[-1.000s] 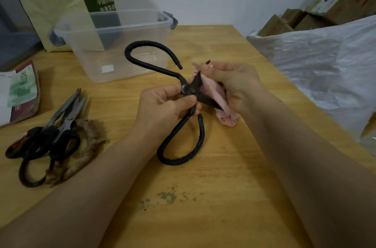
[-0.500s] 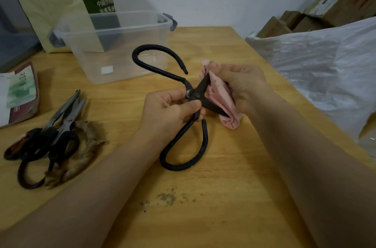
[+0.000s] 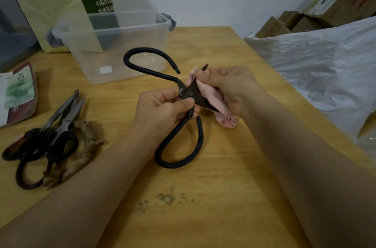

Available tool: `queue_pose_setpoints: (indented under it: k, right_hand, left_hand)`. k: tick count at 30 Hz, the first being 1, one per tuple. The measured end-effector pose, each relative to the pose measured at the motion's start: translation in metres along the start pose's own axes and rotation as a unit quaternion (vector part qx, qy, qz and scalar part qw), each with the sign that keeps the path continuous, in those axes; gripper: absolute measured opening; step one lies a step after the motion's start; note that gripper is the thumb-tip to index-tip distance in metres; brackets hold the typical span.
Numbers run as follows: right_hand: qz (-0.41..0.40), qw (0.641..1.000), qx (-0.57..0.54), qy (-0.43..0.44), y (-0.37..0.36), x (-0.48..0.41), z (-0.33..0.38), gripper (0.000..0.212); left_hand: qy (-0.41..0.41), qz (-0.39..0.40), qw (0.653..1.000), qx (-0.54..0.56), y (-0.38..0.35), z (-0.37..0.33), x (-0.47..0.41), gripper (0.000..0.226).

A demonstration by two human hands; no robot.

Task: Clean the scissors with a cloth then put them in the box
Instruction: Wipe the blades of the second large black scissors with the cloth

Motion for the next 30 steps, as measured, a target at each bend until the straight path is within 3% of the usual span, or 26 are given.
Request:
queue_pose_setpoints:
  k: [7, 14, 19, 22, 25, 28, 30]
  right_hand:
    - [-0.087, 0.995, -0.051, 0.022, 0.017, -0.002, 0.008, 0.041]
    - [-0.157, 0.977, -0.143, 0.031, 0.053, -0.001, 0.015, 0.028]
    - [-0.136, 0.973, 0.049, 0.179, 0.037, 0.017, 0.042, 0.011]
    - [-0.088, 0.965, 0.151, 0.195, 0.016, 0.023, 0.042, 0.006]
    - [-0.041, 0.946, 0.249, 0.206, -0.008, 0.027, 0.032, 0.015]
    - [-0.077, 0.913, 0.335, 0.222, -0.015, 0.029, 0.028, 0.003]
    - [-0.086, 0.891, 0.377, 0.238, -0.02, 0.033, 0.029, 0.022]
  left_hand:
    - [-0.006, 0.027, 1.0, -0.015, -0.008, -0.002, 0.0, 0.017]
    - [-0.01, 0.013, 1.0, -0.011, -0.002, -0.003, 0.002, 0.017]
    - [-0.003, -0.049, 0.999, -0.006, 0.011, -0.003, -0.002, 0.017]
    - [-0.001, -0.061, 0.998, -0.009, 0.015, -0.002, -0.002, 0.019]
    - [0.0, -0.051, 0.999, -0.015, 0.014, 0.0, -0.003, 0.02]
    - [-0.003, -0.03, 0.999, -0.028, 0.011, 0.001, -0.003, 0.023]
    - [-0.003, -0.029, 0.999, -0.038, 0.012, 0.001, -0.003, 0.023]
Point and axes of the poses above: each hand's wrist, its own x-axis away from the middle knuckle, its own y-axis out of the back of the hand, z = x × y, the point moved 8 cm from there along -x, towards the middle knuckle, and after that the axes turned 10 degrees about -y, right-handed, at the moved point
